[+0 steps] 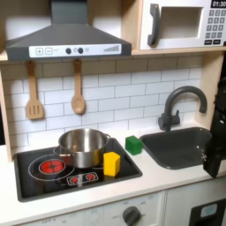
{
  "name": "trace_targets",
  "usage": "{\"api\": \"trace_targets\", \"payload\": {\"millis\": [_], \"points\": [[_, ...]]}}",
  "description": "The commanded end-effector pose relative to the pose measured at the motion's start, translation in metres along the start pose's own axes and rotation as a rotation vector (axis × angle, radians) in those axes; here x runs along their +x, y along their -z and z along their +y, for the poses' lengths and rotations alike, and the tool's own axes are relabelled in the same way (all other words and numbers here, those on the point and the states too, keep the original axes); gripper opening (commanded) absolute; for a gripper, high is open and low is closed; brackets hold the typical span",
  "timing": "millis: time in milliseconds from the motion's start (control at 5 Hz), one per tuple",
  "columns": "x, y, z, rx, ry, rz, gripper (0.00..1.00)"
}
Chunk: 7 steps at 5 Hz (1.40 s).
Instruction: Push button
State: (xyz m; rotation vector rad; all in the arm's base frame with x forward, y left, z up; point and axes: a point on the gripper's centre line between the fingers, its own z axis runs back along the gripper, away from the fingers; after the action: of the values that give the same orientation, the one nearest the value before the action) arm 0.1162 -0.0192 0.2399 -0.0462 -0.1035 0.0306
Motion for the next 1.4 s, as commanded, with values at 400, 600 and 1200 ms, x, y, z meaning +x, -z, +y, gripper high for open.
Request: {"api": "trace_targets", "payload": {"millis": [400, 600, 1200], "points": [[0.003, 0.002, 0.005, 0.012, -0.004, -0.004, 1.00], [0.007, 0.006, 0.013, 0.013, -0.032, 0.001, 1.00], [0.032, 0.011, 0.035, 0.033, -0.091, -0.026, 1.00]]}}
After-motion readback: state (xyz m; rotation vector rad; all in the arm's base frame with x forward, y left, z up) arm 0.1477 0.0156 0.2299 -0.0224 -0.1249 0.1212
